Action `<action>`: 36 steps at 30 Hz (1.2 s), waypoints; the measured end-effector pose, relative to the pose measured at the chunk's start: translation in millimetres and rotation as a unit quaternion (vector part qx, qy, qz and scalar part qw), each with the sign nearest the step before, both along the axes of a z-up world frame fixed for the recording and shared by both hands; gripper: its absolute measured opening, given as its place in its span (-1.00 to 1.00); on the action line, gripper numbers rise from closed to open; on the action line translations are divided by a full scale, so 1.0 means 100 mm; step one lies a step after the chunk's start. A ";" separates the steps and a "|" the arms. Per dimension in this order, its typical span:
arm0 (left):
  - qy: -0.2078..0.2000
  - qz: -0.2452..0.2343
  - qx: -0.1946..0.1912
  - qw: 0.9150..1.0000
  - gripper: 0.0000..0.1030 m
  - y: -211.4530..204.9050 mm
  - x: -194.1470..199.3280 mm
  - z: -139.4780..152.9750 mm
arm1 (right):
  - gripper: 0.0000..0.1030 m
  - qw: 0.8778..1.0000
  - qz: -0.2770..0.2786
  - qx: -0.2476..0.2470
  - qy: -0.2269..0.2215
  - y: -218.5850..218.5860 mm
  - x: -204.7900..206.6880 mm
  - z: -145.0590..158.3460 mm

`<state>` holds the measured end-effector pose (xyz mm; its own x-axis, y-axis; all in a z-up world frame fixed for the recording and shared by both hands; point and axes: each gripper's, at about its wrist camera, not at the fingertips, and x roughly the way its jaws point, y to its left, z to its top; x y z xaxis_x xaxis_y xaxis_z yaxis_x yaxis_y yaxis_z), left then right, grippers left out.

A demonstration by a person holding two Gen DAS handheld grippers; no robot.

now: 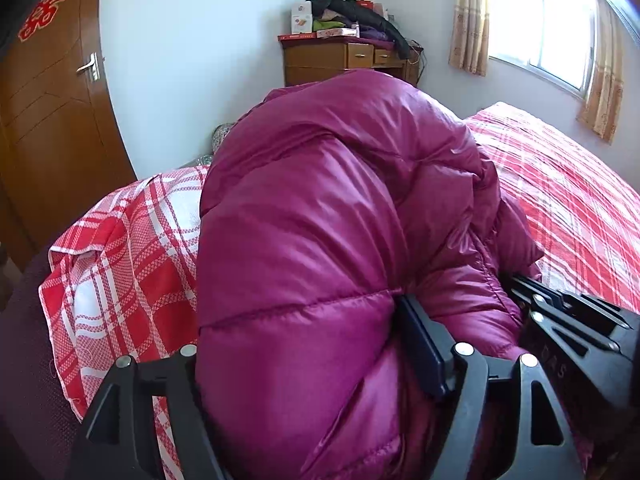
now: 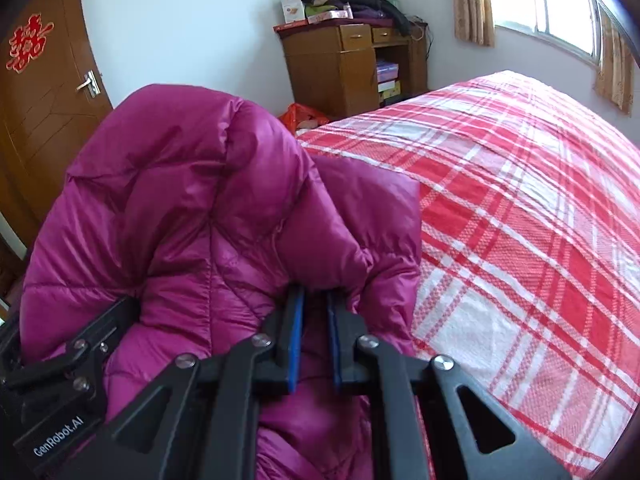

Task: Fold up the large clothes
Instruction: 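Lift the bundle with both grippers and carry it toward the bed corner, then lower the bundle onto the bed with both grippers and adjust it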

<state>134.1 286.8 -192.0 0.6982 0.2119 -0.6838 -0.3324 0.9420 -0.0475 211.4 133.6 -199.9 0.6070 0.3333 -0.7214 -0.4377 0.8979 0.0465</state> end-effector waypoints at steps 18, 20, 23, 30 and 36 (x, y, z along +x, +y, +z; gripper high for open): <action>-0.006 -0.038 -0.053 0.998 0.49 0.31 -0.26 0.45 | -0.74 0.998 0.014 0.021 0.058 -0.29 -0.22 0.06; -0.018 -0.031 -0.041 0.999 0.49 0.33 -0.22 0.53 | -0.74 0.998 0.008 0.035 0.059 -0.32 -0.19 0.04; -0.012 -0.016 -0.027 0.999 0.49 0.34 0.03 0.55 | -0.74 0.998 0.004 0.043 0.051 -0.35 -0.22 0.02; 0.034 -0.001 0.019 0.999 0.49 0.19 0.31 0.27 | -0.74 0.998 0.007 0.042 0.051 -0.35 -0.22 0.00; 0.051 -0.011 0.035 0.998 0.57 0.18 0.38 0.21 | -0.74 0.998 -0.004 0.031 0.060 -0.32 -0.26 0.06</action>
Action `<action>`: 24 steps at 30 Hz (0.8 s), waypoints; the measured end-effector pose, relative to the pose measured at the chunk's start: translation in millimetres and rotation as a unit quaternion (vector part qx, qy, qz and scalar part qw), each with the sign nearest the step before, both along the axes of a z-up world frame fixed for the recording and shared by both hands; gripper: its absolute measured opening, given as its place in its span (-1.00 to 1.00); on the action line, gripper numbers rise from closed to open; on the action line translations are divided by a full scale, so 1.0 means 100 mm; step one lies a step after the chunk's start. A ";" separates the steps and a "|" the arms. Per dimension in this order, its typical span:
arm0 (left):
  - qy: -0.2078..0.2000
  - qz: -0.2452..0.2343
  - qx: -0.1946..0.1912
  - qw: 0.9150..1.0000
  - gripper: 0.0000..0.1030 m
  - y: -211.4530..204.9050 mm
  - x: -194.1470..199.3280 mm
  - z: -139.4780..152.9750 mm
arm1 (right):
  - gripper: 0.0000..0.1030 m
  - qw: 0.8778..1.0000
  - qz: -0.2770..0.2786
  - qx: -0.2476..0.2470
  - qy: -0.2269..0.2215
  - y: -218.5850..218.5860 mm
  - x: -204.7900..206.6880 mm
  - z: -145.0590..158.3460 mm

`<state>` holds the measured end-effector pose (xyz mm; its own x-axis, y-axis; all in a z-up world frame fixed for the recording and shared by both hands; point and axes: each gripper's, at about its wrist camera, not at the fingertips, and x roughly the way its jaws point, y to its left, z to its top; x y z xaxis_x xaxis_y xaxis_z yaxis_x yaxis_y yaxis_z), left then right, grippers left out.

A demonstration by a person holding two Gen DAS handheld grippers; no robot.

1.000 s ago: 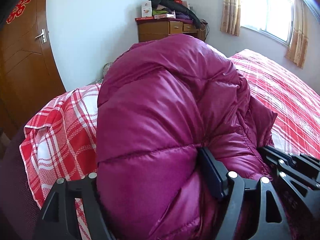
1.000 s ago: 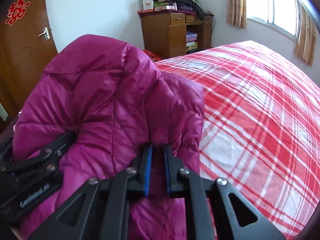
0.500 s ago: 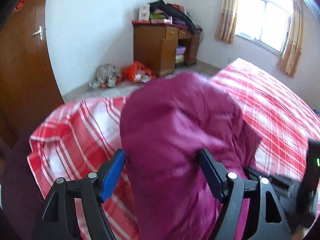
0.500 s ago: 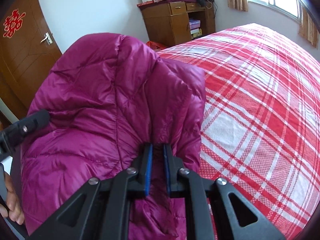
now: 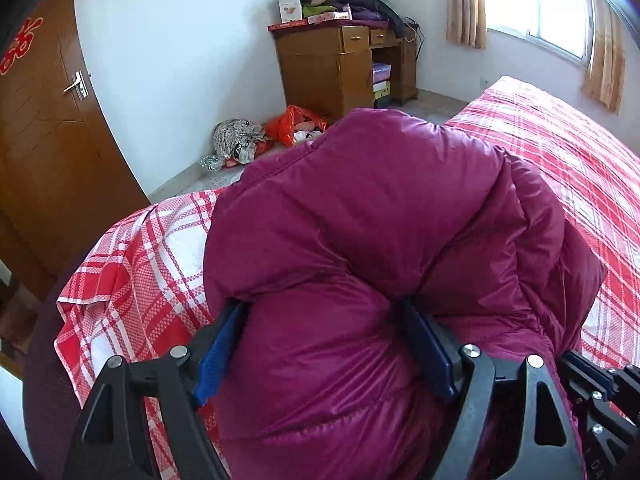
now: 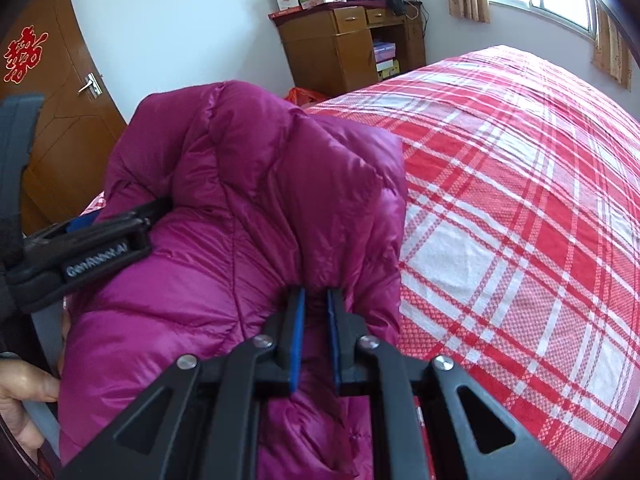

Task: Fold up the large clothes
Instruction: 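Lower the bundle onto the bed with both grippers and adjust it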

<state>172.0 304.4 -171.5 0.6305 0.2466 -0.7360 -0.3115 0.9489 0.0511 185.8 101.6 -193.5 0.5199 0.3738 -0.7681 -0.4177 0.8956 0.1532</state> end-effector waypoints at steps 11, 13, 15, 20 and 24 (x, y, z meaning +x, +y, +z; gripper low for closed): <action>-0.033 0.000 0.001 0.999 0.57 -0.16 -0.73 0.25 | -0.19 0.998 -0.015 0.047 -0.050 -0.26 -0.60 0.25; -0.036 -0.002 0.005 0.999 0.57 -0.20 -0.81 0.26 | -0.19 0.997 -0.012 0.043 -0.057 -0.26 -0.66 0.26; -0.035 -0.001 0.010 0.999 0.57 -0.23 -0.82 0.27 | -0.19 0.997 -0.013 0.045 -0.055 -0.29 -0.66 0.25; -0.031 -0.009 0.022 0.999 0.57 -0.21 -0.79 0.34 | -0.19 0.997 -0.008 0.050 -0.056 -0.33 -0.60 0.34; -0.051 -0.004 0.030 0.998 0.57 -0.02 -0.68 0.51 | -0.19 0.996 0.012 0.045 -0.075 -0.23 -0.33 0.63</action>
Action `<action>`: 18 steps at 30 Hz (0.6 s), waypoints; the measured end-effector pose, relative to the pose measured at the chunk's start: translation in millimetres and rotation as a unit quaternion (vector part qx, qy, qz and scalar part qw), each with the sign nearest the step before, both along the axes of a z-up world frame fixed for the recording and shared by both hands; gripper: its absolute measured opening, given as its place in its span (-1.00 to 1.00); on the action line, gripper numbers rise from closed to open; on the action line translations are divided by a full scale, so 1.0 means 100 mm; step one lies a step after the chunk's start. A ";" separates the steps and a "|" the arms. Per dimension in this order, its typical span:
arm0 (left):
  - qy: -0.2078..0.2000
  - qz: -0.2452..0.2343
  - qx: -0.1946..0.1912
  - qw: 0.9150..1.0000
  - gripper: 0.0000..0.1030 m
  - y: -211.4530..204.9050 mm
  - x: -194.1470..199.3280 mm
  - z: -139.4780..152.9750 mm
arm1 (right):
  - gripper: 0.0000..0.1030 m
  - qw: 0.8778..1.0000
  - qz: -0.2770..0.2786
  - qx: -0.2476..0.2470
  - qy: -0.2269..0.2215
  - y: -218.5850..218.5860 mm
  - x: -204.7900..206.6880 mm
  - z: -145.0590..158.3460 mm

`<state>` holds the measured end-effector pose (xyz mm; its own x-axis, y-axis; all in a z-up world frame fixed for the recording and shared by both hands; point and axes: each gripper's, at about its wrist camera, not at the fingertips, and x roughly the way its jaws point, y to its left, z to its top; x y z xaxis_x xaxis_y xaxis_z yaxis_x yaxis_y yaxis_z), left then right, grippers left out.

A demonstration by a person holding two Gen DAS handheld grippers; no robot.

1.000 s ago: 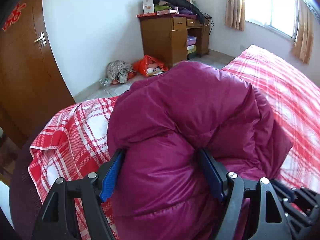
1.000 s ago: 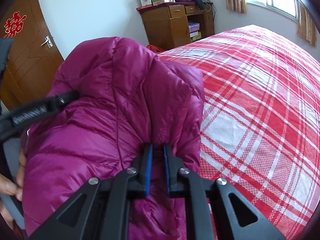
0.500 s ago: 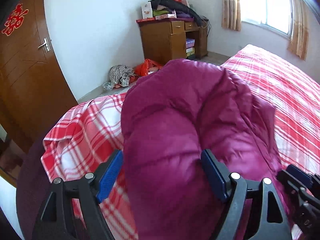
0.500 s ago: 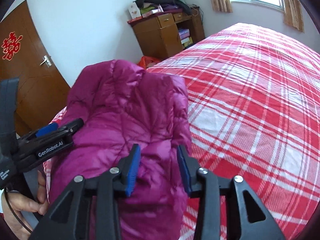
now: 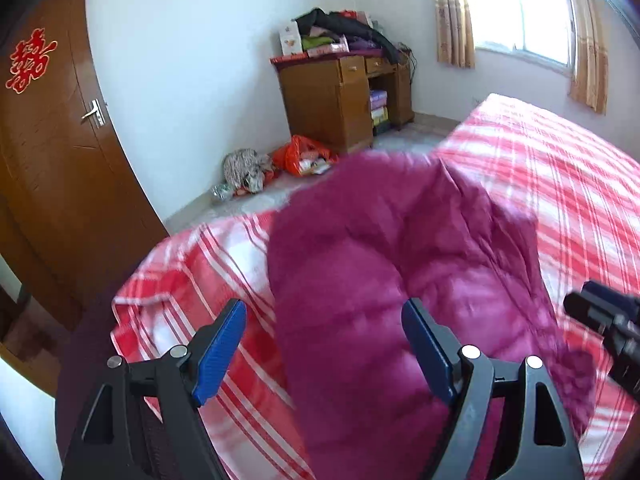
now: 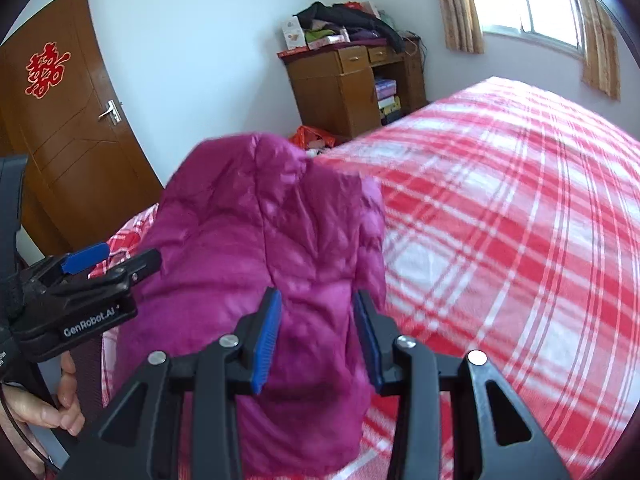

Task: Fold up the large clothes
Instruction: 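Lower the bundle onto the bed with both grippers and adjust it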

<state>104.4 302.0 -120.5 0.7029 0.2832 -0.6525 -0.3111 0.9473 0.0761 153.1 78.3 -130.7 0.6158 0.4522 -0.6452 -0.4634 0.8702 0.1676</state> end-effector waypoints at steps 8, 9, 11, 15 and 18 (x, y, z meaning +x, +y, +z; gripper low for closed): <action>0.010 0.071 -0.005 0.997 0.57 0.53 0.81 -0.01 | -0.43 0.996 0.060 0.025 0.053 0.70 1.07 0.17; 0.023 0.078 -0.004 0.997 0.57 0.53 0.93 -0.11 | -0.45 0.996 0.065 0.023 0.065 0.81 1.17 0.07; 0.035 0.087 -0.003 0.996 0.57 0.49 1.08 -0.33 | -0.46 0.995 0.055 -0.003 0.081 0.96 1.30 -0.20; 0.024 0.092 0.003 0.995 0.57 0.35 1.14 -0.53 | -0.47 0.995 0.053 0.013 0.086 0.93 1.38 -0.60; 0.032 0.093 -0.021 0.995 0.57 0.40 1.20 -0.62 | -0.52 0.992 0.044 0.049 0.106 0.80 1.47 -0.76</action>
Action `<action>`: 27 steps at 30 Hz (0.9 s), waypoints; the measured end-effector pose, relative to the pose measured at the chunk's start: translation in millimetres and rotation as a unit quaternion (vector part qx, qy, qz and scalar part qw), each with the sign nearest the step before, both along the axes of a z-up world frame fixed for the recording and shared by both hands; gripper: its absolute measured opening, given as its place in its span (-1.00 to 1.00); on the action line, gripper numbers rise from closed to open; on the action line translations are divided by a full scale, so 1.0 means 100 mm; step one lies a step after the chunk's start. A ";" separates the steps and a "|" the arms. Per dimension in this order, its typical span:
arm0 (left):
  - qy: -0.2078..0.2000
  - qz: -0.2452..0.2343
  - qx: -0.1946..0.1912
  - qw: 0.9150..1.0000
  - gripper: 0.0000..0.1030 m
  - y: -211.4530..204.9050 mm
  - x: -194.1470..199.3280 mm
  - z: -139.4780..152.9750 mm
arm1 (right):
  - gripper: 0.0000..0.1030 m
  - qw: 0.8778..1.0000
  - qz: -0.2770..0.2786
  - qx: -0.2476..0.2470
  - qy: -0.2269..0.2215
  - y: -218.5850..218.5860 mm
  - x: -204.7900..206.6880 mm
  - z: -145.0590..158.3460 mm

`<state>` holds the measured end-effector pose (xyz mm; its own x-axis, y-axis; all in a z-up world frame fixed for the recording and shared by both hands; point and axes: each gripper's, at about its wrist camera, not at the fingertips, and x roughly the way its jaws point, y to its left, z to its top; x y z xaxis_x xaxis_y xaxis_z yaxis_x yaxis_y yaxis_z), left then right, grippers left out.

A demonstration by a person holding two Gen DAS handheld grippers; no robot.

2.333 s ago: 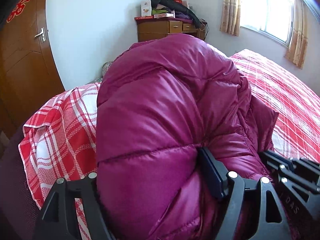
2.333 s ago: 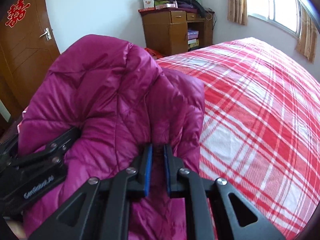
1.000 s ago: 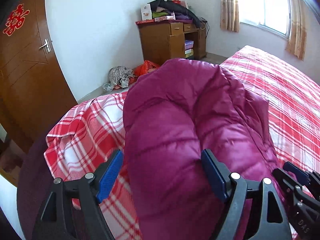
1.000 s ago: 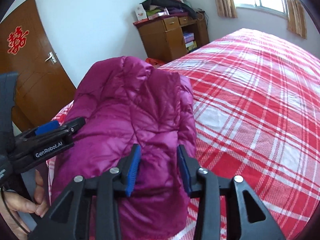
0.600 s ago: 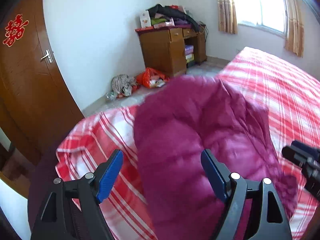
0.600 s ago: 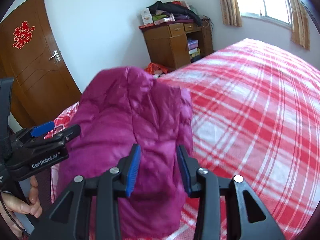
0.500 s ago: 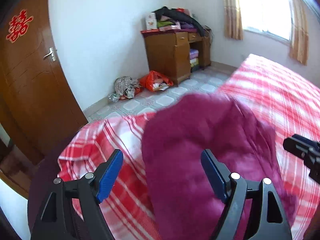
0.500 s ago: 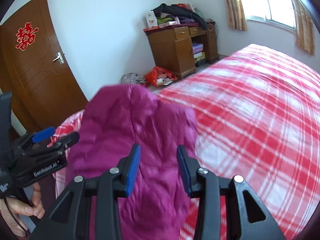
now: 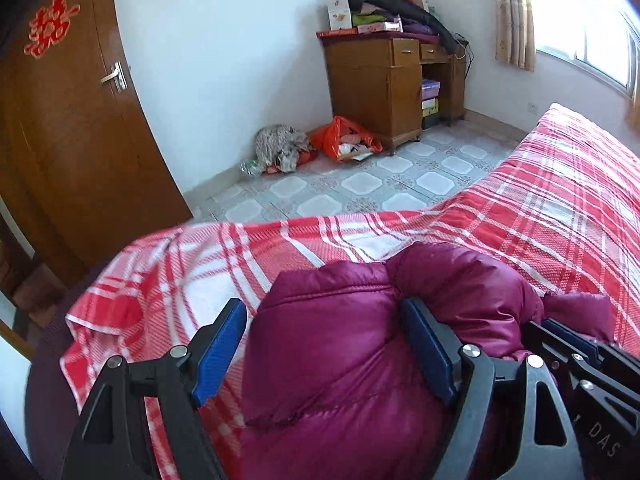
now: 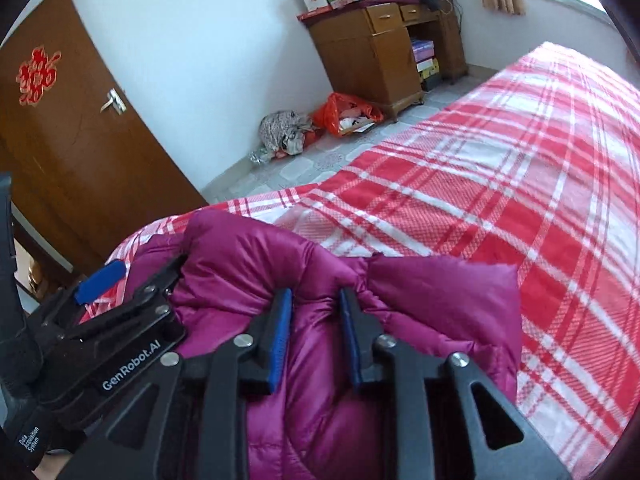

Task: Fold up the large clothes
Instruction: 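Lower the bundle onto the bed with both grippers and adjust it, then open both grippers and pull back from the placed jacket bundle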

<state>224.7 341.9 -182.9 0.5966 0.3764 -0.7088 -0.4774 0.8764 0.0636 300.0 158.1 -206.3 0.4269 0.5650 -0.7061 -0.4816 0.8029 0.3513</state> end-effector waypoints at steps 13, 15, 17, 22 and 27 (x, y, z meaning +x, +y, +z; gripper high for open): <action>-0.020 -0.029 0.018 0.999 0.57 -0.26 -0.71 0.56 | -0.34 0.997 0.006 0.018 -0.069 -0.40 -0.70 0.67; -0.012 -0.034 0.019 0.999 0.57 -0.39 -0.84 0.54 | -0.33 0.998 -0.002 0.002 -0.066 -0.44 -0.84 0.67; -0.004 -0.042 0.012 0.999 0.57 -0.51 -0.99 0.45 | -0.33 0.997 -0.005 -0.019 -0.073 -0.42 -1.00 0.61; -0.013 -0.037 0.015 0.999 0.57 -0.74 -1.29 0.19 | -0.31 0.998 -0.018 -0.029 -0.046 -0.56 -1.30 0.37; -0.037 -0.043 -0.013 0.998 0.57 -0.74 -1.51 0.44 | -0.27 0.998 -0.037 -0.007 -0.049 -0.79 -1.55 0.48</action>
<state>74.2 267.8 -139.4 0.6766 0.3032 -0.6710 -0.4023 0.9155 0.0080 145.0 78.9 -158.0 0.5343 0.5192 -0.6671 -0.4516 0.8424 0.2940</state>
